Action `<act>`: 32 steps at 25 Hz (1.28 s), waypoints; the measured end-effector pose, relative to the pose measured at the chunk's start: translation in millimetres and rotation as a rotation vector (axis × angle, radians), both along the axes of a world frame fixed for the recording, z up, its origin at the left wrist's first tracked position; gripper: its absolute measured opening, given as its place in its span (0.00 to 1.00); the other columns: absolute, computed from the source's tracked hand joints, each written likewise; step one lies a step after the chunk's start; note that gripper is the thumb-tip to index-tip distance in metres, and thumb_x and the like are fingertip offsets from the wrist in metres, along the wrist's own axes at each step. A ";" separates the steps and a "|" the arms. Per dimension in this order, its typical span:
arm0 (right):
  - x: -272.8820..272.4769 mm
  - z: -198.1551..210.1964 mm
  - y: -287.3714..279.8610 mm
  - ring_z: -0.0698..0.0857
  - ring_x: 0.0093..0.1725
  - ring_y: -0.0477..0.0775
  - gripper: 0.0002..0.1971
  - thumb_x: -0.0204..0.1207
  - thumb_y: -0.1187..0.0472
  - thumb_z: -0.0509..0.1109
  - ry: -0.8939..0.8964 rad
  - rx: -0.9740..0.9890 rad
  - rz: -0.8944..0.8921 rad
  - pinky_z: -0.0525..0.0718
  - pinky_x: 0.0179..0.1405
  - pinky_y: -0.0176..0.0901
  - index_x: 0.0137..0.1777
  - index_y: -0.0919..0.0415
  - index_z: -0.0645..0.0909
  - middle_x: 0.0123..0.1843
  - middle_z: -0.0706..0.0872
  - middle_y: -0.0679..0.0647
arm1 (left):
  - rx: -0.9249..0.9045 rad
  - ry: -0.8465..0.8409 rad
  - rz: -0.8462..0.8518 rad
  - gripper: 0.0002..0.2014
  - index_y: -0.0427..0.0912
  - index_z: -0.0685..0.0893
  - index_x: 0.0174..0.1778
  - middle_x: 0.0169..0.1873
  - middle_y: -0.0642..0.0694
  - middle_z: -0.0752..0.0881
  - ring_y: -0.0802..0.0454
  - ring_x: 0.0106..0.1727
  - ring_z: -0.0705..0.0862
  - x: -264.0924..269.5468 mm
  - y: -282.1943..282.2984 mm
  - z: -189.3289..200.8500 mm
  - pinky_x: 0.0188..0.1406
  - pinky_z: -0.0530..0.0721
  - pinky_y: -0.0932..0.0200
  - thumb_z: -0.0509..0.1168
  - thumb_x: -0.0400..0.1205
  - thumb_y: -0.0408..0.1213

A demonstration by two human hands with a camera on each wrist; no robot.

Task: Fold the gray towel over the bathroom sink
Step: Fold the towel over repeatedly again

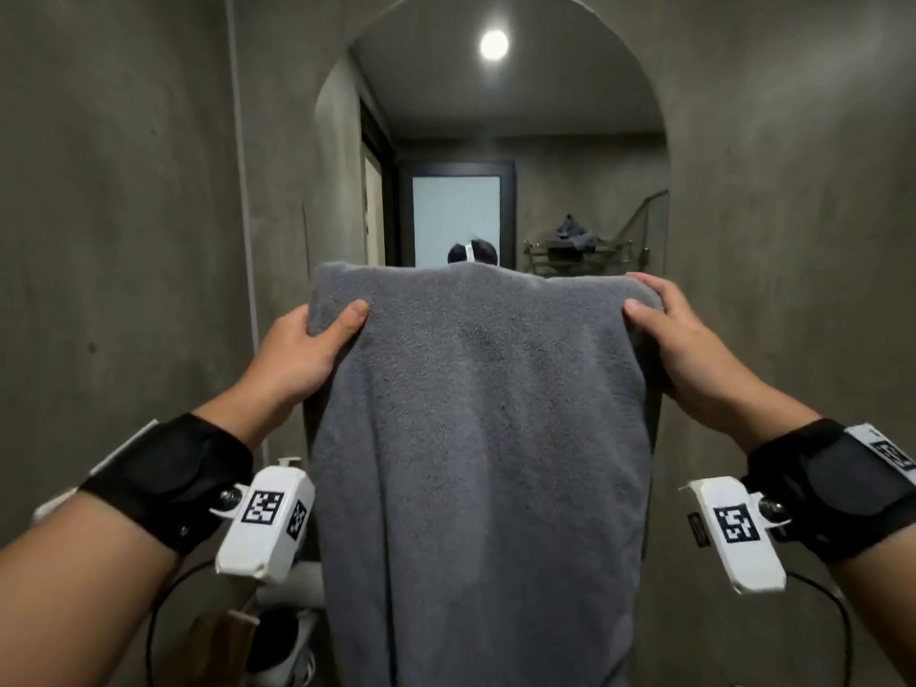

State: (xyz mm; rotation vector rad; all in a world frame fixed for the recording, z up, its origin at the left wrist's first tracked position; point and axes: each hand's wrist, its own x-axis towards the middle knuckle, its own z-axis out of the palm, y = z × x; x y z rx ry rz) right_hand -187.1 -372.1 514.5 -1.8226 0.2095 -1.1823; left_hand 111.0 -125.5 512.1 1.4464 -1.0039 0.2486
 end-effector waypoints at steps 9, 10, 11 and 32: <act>-11.9 -152.5 0.4 0.78 0.70 0.43 0.49 0.65 0.75 0.78 0.486 -0.099 -0.013 0.80 0.64 0.36 0.81 0.45 0.59 0.71 0.76 0.46 | 0.320 0.314 -0.174 0.35 0.46 0.85 0.59 0.50 0.50 0.94 0.53 0.51 0.93 -0.4 23.9 -180.3 0.46 0.90 0.55 0.90 0.57 0.40; -11.9 -164.0 0.7 0.78 0.70 0.43 0.48 0.65 0.76 0.77 0.497 -0.089 -0.016 0.79 0.65 0.36 0.81 0.46 0.60 0.71 0.77 0.47 | 0.382 0.303 -0.174 0.35 0.45 0.83 0.61 0.51 0.48 0.94 0.52 0.53 0.92 -0.5 27.0 -192.5 0.52 0.90 0.51 0.89 0.59 0.33; -13.3 -175.3 1.0 0.78 0.71 0.42 0.47 0.66 0.76 0.76 0.517 -0.088 -0.015 0.78 0.65 0.34 0.81 0.46 0.61 0.72 0.77 0.47 | 0.421 0.282 -0.155 0.33 0.44 0.83 0.61 0.51 0.47 0.93 0.53 0.54 0.92 -1.5 30.0 -204.4 0.56 0.88 0.50 0.87 0.61 0.28; -20.8 -200.4 9.0 0.88 0.43 0.35 0.05 0.81 0.61 0.71 0.102 0.201 -0.200 0.84 0.41 0.30 0.52 0.50 0.85 0.47 0.92 0.42 | -0.017 0.332 -0.190 0.22 0.52 0.84 0.64 0.56 0.55 0.92 0.60 0.57 0.90 -17.3 28.6 -210.5 0.47 0.86 0.67 0.76 0.77 0.55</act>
